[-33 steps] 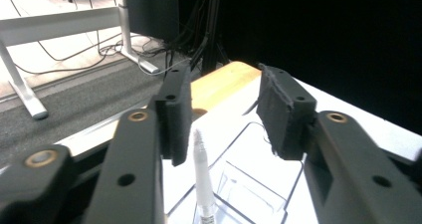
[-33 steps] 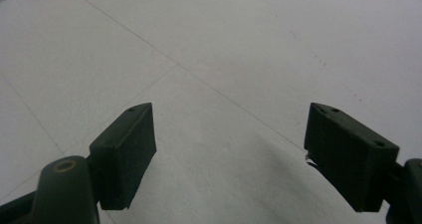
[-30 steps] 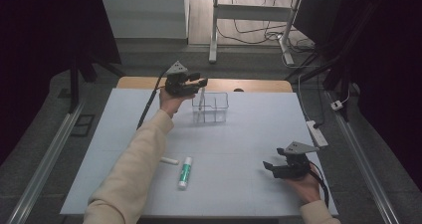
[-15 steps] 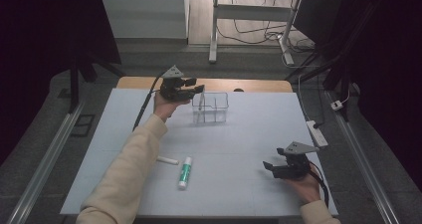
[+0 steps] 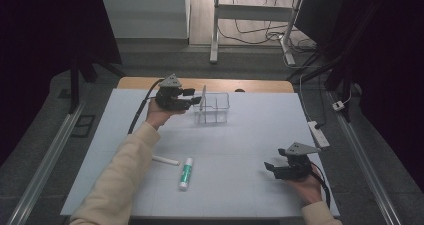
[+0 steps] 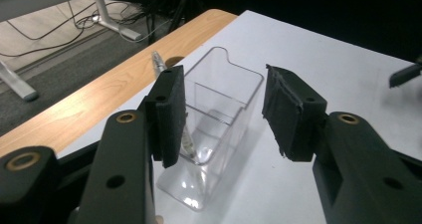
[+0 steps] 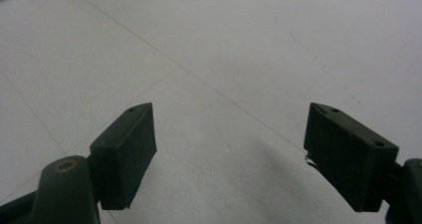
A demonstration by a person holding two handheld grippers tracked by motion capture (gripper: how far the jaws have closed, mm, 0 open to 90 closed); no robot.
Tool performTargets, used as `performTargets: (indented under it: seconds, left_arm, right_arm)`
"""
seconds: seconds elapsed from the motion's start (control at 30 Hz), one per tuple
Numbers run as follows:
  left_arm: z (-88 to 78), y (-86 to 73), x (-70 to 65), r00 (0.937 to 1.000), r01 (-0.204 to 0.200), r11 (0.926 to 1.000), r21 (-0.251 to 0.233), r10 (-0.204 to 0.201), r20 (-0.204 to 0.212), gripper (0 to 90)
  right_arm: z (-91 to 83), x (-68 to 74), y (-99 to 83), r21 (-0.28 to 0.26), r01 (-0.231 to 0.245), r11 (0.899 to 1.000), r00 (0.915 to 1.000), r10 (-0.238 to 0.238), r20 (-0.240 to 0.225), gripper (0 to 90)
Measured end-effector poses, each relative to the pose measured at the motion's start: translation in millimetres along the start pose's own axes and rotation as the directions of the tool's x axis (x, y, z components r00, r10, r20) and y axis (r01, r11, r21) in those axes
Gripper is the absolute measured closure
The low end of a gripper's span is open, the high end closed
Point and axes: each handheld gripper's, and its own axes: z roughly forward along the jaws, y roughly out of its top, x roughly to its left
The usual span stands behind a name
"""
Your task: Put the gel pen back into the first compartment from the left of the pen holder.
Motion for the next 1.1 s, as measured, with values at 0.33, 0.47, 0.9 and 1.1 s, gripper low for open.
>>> performTargets:
  seconds: [0.33,0.47,0.9,1.1]
  left_arm:
    - [-14.8,-10.2,-10.5,0.9994,-0.030,0.9992,0.027,0.029,0.021,51.1]
    - [-18.6,-17.5,-14.4,0.9993,-0.035,0.9978,0.056,0.035,0.017,51.1]
    - [-31.2,-32.2,-24.6,0.9939,-0.086,0.9876,0.131,0.076,0.081,50.6]
    - [-35.8,-39.4,-23.9,0.9934,-0.084,0.9827,0.165,0.070,0.090,49.8]
  right_arm:
    - [0.6,0.5,0.0,-0.003,-0.001,1.000,1.0000,0.001,0.000,19.6]
    - [0.8,0.4,0.1,0.003,0.001,1.000,1.0000,-0.001,0.002,19.6]
    - [-0.5,0.5,0.4,0.002,0.001,1.000,1.0000,-0.001,0.007,19.6]
    - [-0.3,1.0,0.2,0.004,0.004,1.000,1.0000,-0.004,0.004,19.6]
